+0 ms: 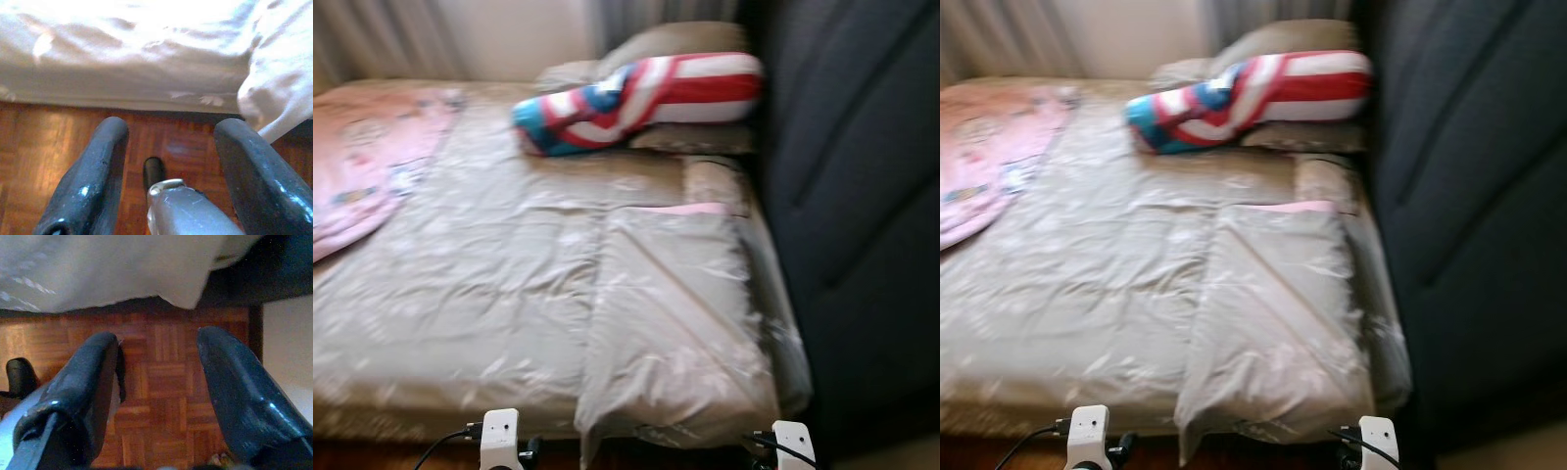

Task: Clean up the room

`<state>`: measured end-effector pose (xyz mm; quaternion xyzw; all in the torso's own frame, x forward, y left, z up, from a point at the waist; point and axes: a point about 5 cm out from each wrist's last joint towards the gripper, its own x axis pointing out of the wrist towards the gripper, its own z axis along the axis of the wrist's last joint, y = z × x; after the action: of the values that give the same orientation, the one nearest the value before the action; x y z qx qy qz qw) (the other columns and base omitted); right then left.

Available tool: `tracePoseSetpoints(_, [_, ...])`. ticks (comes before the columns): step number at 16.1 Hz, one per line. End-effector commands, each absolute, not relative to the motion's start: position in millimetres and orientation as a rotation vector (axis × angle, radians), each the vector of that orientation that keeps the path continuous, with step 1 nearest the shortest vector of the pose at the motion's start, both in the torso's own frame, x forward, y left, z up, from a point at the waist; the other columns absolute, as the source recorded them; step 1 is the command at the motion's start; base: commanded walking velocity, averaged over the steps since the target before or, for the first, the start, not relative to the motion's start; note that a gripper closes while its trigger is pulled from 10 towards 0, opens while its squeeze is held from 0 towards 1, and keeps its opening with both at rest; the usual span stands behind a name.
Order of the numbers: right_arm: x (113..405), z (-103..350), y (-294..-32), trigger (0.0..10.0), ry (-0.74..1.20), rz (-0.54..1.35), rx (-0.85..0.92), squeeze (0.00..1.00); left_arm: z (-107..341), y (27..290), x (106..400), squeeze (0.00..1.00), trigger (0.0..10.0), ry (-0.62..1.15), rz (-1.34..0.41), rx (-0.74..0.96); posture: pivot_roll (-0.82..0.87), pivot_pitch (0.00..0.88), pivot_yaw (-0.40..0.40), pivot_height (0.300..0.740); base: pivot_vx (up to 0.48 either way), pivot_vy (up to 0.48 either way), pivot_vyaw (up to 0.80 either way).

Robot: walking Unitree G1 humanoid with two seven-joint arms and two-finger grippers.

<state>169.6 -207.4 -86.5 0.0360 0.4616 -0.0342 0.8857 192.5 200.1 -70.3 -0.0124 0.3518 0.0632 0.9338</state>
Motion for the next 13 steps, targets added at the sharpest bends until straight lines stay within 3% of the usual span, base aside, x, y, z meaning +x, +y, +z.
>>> tracePoseSetpoints(1, [163.9, -88.8, -209.0, 10.0, 0.982, -0.067, 0.065, 0.0, -70.8, 200.3, 191.0, 0.0, 10.0, 0.716, 0.149, -0.04, 0.05, 0.082, -0.046, 0.74, 0.0, 0.0, -0.54])
tracePoseSetpoints(8, [165.4, -88.0, -209.3, 10.0, 0.971, -0.067, 0.066, 0.0, -68.2, 202.3, 195.1, 0.0, 10.0, 0.702, 0.156, -0.038, 0.05, 0.083, -0.048, 0.74, 0.0, 0.0, 0.0])
tracePoseSetpoints(11, [165.0, -88.2, -209.6, 10.0, 0.972, -0.085, 0.081, 0.0, -68.2, 203.1, 194.6, 0.0, 10.0, 0.701, 0.162, -0.038, 0.05, 0.087, -0.049, 0.74, 0.264, 0.0, 0.0])
tracePoseSetpoints(13, [165.1, -88.2, -209.7, 10.0, 0.975, -0.08, 0.074, 0.0, -68.4, 203.7, 194.1, 0.0, 10.0, 0.701, 0.166, -0.038, 0.05, 0.089, -0.049, 0.74, 0.27, 0.0, -0.77])
